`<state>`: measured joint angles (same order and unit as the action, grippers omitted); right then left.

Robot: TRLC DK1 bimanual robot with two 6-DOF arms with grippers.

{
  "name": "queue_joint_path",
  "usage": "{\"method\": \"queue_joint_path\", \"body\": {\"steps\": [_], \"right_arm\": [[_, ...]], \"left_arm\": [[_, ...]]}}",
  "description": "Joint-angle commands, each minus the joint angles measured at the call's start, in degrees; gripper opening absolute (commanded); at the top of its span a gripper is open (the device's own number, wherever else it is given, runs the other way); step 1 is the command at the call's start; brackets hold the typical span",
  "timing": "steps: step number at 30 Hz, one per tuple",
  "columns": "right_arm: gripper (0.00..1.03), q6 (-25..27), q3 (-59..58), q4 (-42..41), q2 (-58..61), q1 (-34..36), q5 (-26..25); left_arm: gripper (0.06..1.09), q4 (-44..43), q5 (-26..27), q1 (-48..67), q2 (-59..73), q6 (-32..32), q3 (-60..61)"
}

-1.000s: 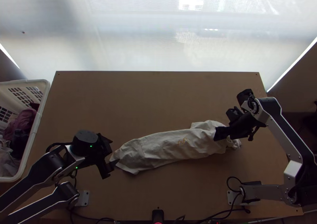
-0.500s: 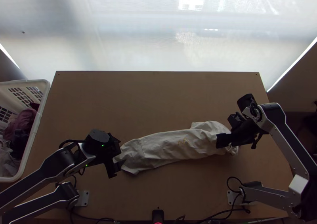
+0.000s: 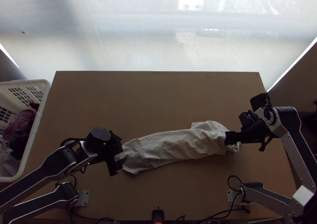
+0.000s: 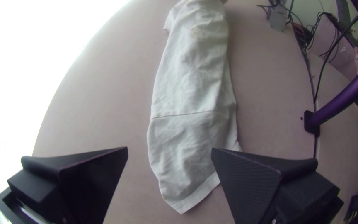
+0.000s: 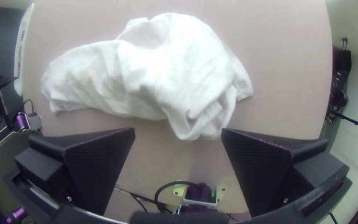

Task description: Fold the t-shirt

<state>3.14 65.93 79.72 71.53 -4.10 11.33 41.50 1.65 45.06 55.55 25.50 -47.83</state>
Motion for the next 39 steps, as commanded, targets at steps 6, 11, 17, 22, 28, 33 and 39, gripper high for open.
{"method": "queue_joint_path", "body": {"steps": [6, 11, 17, 22, 28, 33, 39], "right_arm": [[0.90, -1.99, 3.06, -15.21, 11.79, 1.20, -0.17], [0.90, -2.17, 4.64, -20.84, 20.14, -0.56, -0.17], [0.90, -2.43, 6.75, -24.70, 27.88, -2.14, -0.17], [0.66, -2.43, 6.05, -27.60, 29.46, -4.60, -0.17], [0.30, -2.52, 5.26, -29.71, 30.07, -6.71, -0.17], [0.12, -2.35, 4.73, -29.98, 29.46, -7.33, -0.17], [0.12, -1.64, 4.21, -28.13, 27.88, -6.89, -0.17]], "left_arm": [[1.03, -0.36, -0.16, 0.73, 0.88, -0.01, 0.11], [1.03, -0.19, -0.16, 0.65, 0.79, -0.01, 0.29], [1.03, -0.45, -0.07, 0.73, 0.88, -0.18, 1.52], [1.03, -1.94, -0.07, 4.86, 0.79, -0.10, 5.29], [1.03, -3.79, -1.12, 9.87, 2.28, 2.19, 8.81], [1.03, -7.75, -1.30, 9.17, 5.71, 2.63, 10.39], [1.03, -10.65, -1.30, 6.89, 8.70, 2.54, 8.46]]}}
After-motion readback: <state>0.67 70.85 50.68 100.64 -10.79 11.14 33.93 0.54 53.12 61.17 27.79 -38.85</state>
